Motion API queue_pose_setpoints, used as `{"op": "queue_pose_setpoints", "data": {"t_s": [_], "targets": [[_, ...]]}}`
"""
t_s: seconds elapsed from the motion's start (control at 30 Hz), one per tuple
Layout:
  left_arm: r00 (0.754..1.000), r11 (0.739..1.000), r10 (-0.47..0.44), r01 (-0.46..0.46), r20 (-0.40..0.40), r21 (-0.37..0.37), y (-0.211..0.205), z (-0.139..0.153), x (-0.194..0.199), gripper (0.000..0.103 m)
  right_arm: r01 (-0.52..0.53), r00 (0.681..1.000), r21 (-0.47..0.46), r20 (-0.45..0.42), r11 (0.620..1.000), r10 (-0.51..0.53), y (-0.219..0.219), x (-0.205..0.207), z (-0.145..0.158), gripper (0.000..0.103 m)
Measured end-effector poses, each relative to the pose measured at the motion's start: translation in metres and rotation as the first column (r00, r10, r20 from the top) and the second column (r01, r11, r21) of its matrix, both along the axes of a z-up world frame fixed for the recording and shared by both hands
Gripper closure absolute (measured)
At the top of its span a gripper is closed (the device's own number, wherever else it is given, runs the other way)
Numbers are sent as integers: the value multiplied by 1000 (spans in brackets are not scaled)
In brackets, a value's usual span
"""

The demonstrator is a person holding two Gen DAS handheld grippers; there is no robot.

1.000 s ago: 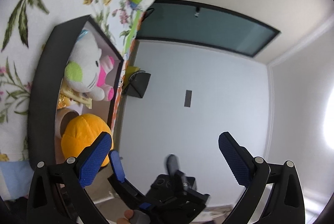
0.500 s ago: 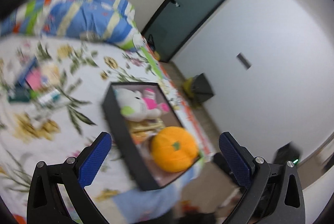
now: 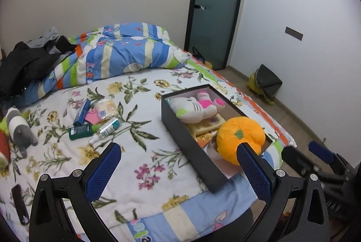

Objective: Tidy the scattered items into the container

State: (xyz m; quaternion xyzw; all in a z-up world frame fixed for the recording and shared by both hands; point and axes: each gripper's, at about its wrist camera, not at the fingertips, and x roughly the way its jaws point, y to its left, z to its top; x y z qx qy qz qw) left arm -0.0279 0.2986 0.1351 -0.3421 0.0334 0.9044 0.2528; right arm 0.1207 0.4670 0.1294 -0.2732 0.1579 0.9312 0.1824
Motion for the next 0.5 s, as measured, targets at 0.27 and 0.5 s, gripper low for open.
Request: {"op": "queue_pose_setpoints", "data": {"t_s": [0.27,0.5], "targets": [[1000,999,12,-13,-19,-46,19,-4,23,1,15,1000,-84,-4,996,-15,19,14,-15,0],[1000,998,10,-11,-10,-54,30,-9,24,1,46,999,-82,-6,996,-47,34,18,-19,0]]}}
